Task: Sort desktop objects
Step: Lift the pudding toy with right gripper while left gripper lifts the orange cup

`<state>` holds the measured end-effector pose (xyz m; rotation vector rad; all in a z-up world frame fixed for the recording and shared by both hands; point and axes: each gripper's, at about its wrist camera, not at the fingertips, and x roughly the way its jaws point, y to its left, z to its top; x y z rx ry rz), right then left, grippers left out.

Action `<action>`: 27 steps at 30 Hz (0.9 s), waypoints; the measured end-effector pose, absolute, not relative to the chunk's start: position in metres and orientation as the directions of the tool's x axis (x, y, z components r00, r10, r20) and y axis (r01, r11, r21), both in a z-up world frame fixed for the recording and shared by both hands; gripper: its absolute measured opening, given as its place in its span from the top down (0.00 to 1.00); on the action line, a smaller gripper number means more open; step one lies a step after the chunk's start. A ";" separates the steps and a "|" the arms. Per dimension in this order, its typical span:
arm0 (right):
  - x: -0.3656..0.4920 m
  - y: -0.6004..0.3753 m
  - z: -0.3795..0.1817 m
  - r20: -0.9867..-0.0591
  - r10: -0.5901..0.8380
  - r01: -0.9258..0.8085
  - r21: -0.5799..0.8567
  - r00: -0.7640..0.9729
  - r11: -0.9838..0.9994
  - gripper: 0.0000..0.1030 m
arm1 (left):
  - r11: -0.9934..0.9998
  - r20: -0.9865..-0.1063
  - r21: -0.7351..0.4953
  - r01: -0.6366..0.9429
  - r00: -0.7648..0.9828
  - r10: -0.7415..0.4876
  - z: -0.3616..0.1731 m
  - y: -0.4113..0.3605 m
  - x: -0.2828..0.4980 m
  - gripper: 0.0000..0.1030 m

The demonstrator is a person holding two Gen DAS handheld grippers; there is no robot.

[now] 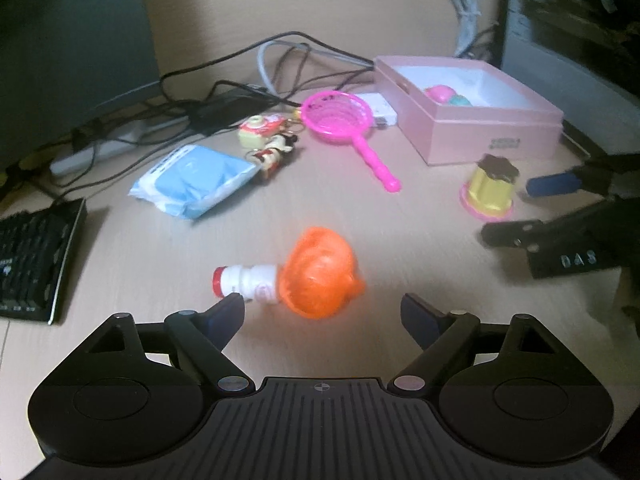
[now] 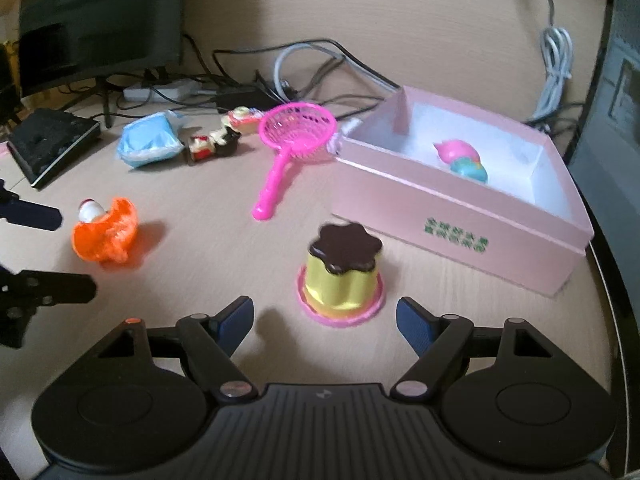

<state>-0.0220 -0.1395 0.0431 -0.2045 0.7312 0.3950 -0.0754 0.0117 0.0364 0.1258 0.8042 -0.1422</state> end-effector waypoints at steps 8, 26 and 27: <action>-0.026 -0.136 0.045 -0.679 0.280 -0.431 -0.060 0.679 0.900 0.23 | 0.988 -0.725 0.037 0.150 0.684 -0.077 0.036 0.020 -0.061 0.17; 0.009 -0.127 0.040 -0.719 0.265 -0.421 -0.043 0.643 0.906 0.53 | 0.991 -0.748 0.050 0.124 0.662 -0.045 0.024 0.000 -0.041 0.44; 0.008 -0.128 0.042 -0.725 0.270 -0.427 -0.037 0.634 0.904 0.53 | 0.989 -0.750 0.047 0.138 0.659 -0.056 0.026 -0.001 -0.043 0.44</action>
